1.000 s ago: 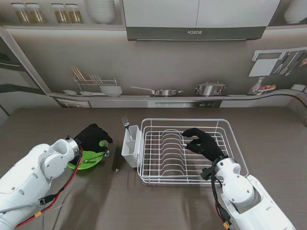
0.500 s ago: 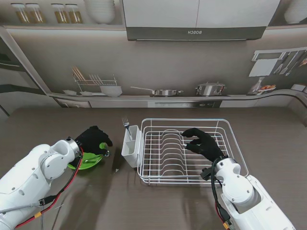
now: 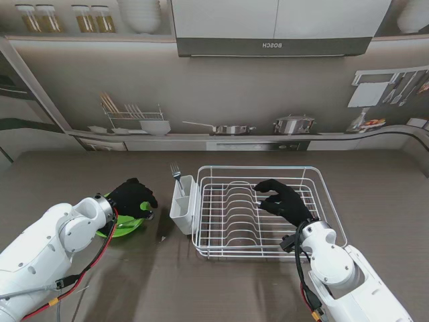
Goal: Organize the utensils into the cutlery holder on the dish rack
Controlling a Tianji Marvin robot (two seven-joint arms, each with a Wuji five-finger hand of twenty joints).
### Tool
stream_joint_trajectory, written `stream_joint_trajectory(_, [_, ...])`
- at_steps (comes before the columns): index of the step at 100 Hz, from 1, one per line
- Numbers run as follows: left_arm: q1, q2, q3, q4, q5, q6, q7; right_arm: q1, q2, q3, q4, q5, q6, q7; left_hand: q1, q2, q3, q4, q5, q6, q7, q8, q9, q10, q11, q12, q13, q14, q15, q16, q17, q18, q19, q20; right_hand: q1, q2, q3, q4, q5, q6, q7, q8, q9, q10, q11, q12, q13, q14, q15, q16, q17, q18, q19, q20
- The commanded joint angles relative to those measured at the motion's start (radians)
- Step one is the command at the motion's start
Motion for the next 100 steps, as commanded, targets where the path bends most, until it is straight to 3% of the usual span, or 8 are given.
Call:
stream_joint_trajectory(1, [-0.006, -0.002, 0.003, 0.008, -0.004, 0.000, -0.012, -0.006, -0.004, -0.001, -0.005, 0.002, 0.002, 0.015, 0.031, -0.041, 0.007, -0.038, 0.021, -0.022, 0.004, 0.022, -0.016, -0.009, -0.005, -0.005, -0.016, -0.012, -0.006, -0.008, -0.014, 0.005, -0.037, -0.011, -0.034, 0.020, -0.005, 0.022, -0.023, -0.003, -0.005, -0.025, 0.002, 0.003, -0.009, -0.009, 0.002, -0.014, 0.007, 0.000, -0.014, -0.042, -0.004, 0.015])
stream_joint_trajectory(21, [-0.013, -0.005, 0.017, 0.020, -0.013, 0.007, -0.002, -0.005, -0.004, 0.001, -0.005, 0.005, 0.002, 0.015, 0.094, -0.058, -0.057, -0.068, 0.049, -0.058, 0.058, 0.071, -0.004, -0.016, 0.001, -0.002, -0.010, -0.014, 0.000, -0.007, -0.009, 0.006, -0.035, -0.011, -0.034, 0.023, -0.006, 0.022, -0.022, -0.002, -0.005, -0.025, 0.003, 0.002, -0.008, -0.009, 0.002, -0.015, 0.006, 0.000, -0.014, -0.043, -0.004, 0.016])
stream_joint_trajectory(37, [-0.015, -0.008, 0.025, 0.028, -0.021, 0.015, 0.010, -0.005, -0.004, 0.001, -0.005, 0.007, 0.003, 0.015, 0.165, -0.065, -0.165, -0.045, 0.062, -0.104, 0.203, 0.049, 0.013, -0.025, 0.008, 0.001, 0.000, -0.014, 0.006, -0.007, -0.004, 0.010, -0.032, -0.012, -0.035, 0.026, -0.005, 0.023, -0.020, -0.002, -0.005, -0.025, 0.005, 0.004, -0.009, -0.009, 0.002, -0.014, 0.006, 0.000, -0.014, -0.042, -0.005, 0.016])
stream_joint_trajectory(78, [-0.026, -0.024, 0.047, 0.065, -0.082, 0.035, 0.052, -0.005, -0.005, 0.001, -0.004, 0.010, 0.006, 0.014, 0.188, -0.016, -0.179, -0.035, 0.153, -0.174, 0.423, 0.092, 0.053, -0.031, 0.022, 0.010, 0.020, -0.008, 0.020, -0.004, 0.005, 0.016, -0.025, -0.005, -0.033, 0.031, -0.003, 0.024, -0.019, -0.001, -0.005, -0.025, 0.005, 0.005, -0.009, -0.009, 0.002, -0.013, 0.007, 0.000, -0.014, -0.043, -0.005, 0.017])
stream_joint_trajectory(100, [-0.025, -0.026, 0.046, 0.069, -0.100, 0.039, 0.048, -0.005, -0.005, 0.002, -0.004, 0.011, 0.007, 0.014, 0.196, 0.030, -0.191, -0.030, 0.141, -0.173, 0.465, 0.112, 0.051, -0.034, 0.022, 0.012, 0.019, -0.012, 0.022, -0.002, 0.003, 0.009, -0.024, -0.001, -0.034, 0.036, -0.004, 0.024, -0.020, -0.001, -0.006, -0.025, 0.004, 0.006, -0.009, -0.009, 0.003, -0.013, 0.007, 0.000, -0.014, -0.043, -0.006, 0.017])
